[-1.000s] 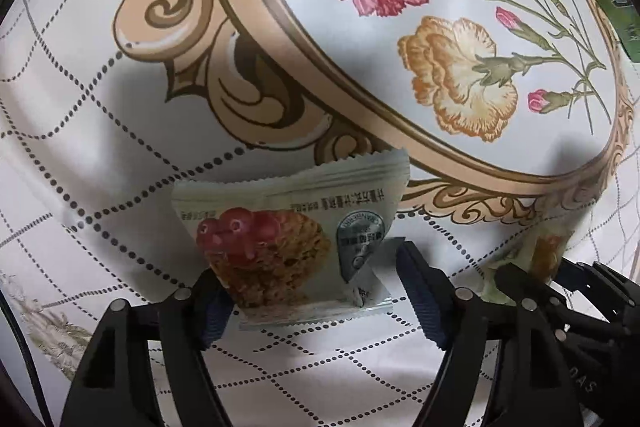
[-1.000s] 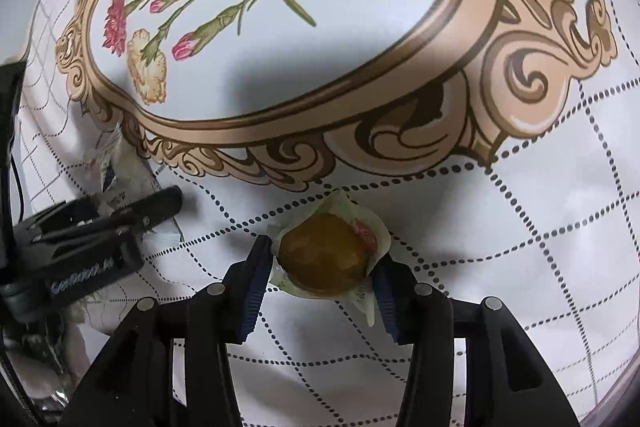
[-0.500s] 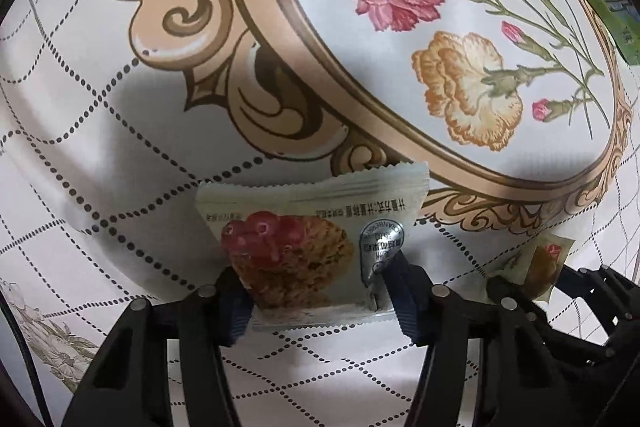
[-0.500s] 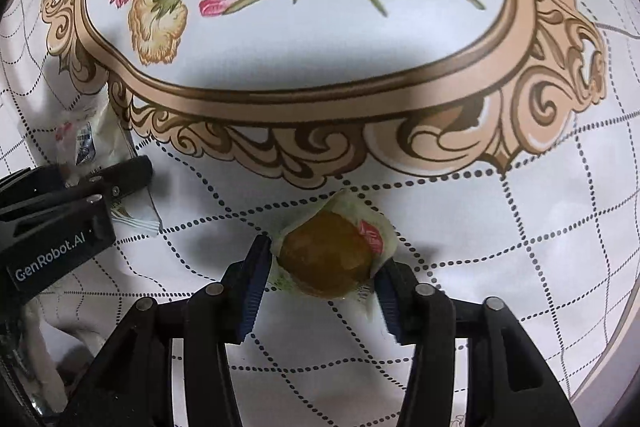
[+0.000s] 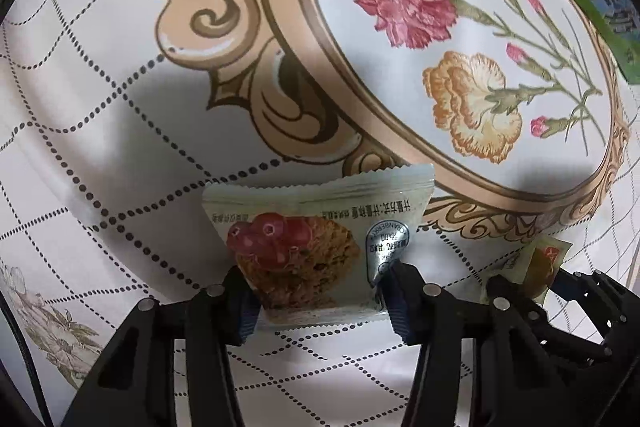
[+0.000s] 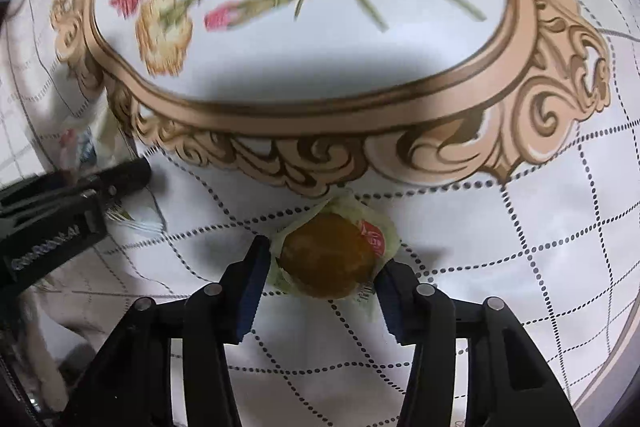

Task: Organize snacks
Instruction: 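Hold the oat cookie packet and yellow cake above the bed cover with both tools, then carry both snacks into the box and open both tools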

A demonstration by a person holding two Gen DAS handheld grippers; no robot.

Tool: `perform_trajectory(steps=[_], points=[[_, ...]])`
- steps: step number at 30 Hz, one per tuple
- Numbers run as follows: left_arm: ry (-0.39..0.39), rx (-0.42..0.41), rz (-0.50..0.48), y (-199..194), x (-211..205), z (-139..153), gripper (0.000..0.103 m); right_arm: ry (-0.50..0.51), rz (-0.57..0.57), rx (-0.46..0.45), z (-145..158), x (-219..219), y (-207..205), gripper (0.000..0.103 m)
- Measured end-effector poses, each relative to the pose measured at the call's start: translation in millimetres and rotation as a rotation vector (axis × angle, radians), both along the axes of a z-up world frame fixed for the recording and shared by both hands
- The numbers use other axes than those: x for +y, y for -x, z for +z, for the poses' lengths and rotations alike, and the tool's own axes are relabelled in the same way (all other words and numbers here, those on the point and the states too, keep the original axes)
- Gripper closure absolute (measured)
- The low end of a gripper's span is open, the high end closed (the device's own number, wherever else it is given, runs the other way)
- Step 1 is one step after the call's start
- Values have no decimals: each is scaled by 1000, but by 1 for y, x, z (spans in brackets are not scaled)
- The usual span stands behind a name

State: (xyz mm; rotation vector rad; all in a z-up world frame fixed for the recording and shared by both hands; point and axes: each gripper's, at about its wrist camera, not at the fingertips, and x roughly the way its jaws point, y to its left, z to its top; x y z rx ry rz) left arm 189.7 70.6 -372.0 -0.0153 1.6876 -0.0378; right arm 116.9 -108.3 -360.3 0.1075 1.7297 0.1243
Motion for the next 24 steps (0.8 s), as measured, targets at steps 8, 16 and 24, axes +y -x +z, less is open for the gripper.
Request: perform_trajectory(steps=[8, 16, 24], points=[[13, -39, 22, -23, -1, 24, 54, -39, 15, -62, 26, 1, -26, 55], [21, -63, 33, -59, -1, 40, 54, -40, 7, -125, 55, -10, -63, 55], [32, -7, 16, -73, -4, 10, 42, 2, 31, -69, 32, -2, -85, 52]])
